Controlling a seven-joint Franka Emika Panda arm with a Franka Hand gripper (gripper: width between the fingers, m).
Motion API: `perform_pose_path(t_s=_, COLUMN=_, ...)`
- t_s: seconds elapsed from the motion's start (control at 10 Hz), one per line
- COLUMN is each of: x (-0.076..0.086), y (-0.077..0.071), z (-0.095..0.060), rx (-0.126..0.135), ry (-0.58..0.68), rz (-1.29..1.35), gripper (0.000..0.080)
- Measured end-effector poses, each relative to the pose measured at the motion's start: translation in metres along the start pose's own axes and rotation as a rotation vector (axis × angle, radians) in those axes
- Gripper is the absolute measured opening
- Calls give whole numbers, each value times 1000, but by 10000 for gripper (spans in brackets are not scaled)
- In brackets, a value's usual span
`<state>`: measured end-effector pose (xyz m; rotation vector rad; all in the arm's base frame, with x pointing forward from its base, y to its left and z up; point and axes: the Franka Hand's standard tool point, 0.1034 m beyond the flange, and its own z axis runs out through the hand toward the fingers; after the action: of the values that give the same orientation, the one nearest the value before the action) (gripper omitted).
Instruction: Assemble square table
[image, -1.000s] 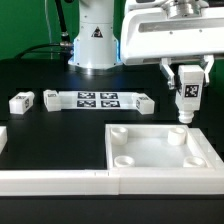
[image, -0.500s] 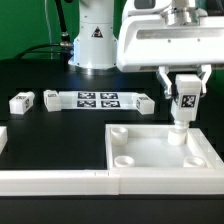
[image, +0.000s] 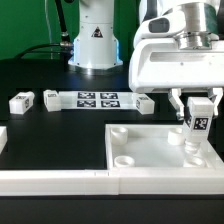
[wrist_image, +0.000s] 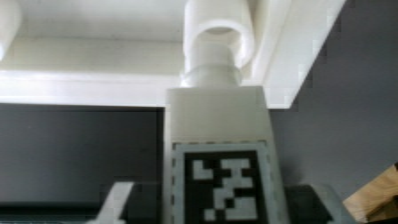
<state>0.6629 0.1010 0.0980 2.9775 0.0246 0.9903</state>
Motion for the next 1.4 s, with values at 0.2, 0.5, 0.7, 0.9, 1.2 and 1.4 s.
perform_pose_path(t_s=0.2, x=-2, y=1, z=6, rx=-3, ry=-3, rz=-2, gripper=287)
perform_pose_path(t_s=0.5, x=-2, y=5, z=12, rx=-7, ry=-4, rz=0, gripper=287)
perform_pose_path(t_s=0.7, x=-2, y=1, z=13, rx=-1, ry=11, rz=-1, gripper=287)
perform_pose_path(t_s=0.9, x=-5, y=-4, z=13, rx=4, ry=7, rz=-3, gripper=287)
perform_pose_path(t_s=1.2, x=-12, y=-5, z=18, rx=4, ry=-3, rz=-3, gripper=288)
perform_pose_path(t_s=1.4, x=-19, y=0, z=23, rx=0, ry=-7, rz=-7, gripper=288)
